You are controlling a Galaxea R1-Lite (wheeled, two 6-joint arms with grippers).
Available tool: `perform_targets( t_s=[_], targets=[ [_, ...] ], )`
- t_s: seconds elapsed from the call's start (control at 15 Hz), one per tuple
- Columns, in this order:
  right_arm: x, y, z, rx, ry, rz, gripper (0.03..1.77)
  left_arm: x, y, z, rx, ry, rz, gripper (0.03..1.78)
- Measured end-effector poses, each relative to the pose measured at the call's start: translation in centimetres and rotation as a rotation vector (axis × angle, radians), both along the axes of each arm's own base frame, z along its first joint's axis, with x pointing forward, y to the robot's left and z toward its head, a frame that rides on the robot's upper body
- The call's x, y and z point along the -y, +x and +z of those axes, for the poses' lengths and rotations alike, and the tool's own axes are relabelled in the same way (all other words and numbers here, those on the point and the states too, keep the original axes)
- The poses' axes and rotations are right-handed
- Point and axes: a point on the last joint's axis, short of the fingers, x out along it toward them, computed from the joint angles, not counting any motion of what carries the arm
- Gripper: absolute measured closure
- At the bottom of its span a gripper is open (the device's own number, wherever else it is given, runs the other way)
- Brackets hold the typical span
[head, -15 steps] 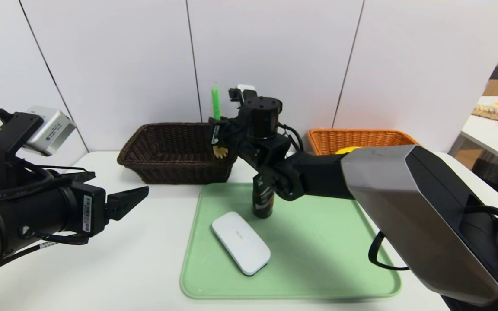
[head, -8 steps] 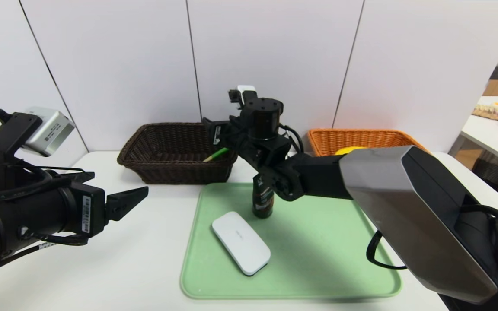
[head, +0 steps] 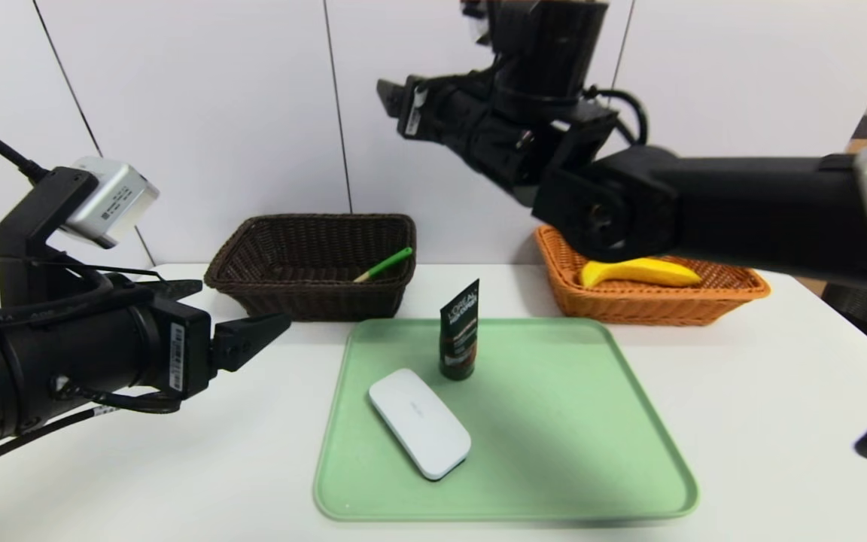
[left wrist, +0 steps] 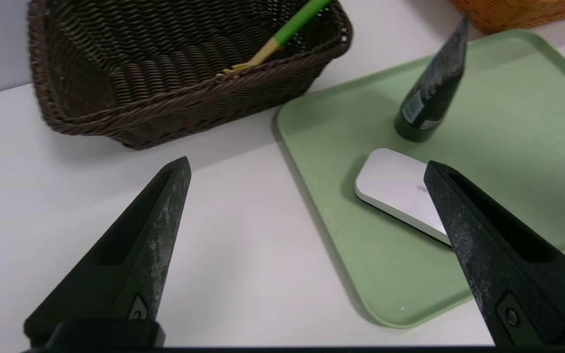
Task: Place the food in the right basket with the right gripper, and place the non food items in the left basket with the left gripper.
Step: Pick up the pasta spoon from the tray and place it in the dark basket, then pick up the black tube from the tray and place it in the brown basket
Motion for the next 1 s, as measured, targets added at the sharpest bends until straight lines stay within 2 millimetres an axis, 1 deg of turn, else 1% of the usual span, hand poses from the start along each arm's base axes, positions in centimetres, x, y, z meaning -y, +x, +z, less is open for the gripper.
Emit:
perform_targets(
  t_s=[0.2, 0.33, 0.47, 0.53, 0.67, 0.87, 1.0],
  targets=[
    [4.8, -2.3, 3.8, -0.030, -0.024, -0.080, 0.20, 1.9, -0.2, -0.7, -0.022, -0.046, -0.209, 0.12],
    [8.2, -3.1, 5.4, -0.025, -0.018, -0.141, 0.17, 2.9, 0.1, -1.6, -0.004, -0.082, -0.342, 0.12],
    [11.5, -3.7, 6.6, -0.006, -0.002, -0.207, 0.15, 4.1, 1.2, -2.4, 0.033, -0.105, -0.386, 0.12],
    [12.7, -4.0, 6.8, -0.007, -0.003, -0.232, 0.15, 4.8, 1.9, -2.7, 0.056, -0.116, -0.395, 0.12],
    [14.5, -5.2, 6.5, -0.056, -0.038, -0.264, 0.13, 6.6, 3.2, -3.6, 0.089, -0.130, -0.412, 0.12],
    [17.3, -7.2, 5.3, -0.203, -0.153, -0.313, 0.12, 9.3, 5.3, -5.4, 0.088, -0.122, -0.404, 0.12],
    [19.1, -8.6, 4.5, -0.327, -0.247, -0.327, 0.11, 10.7, 6.4, -6.3, 0.070, -0.110, -0.408, 0.12]
  ],
)
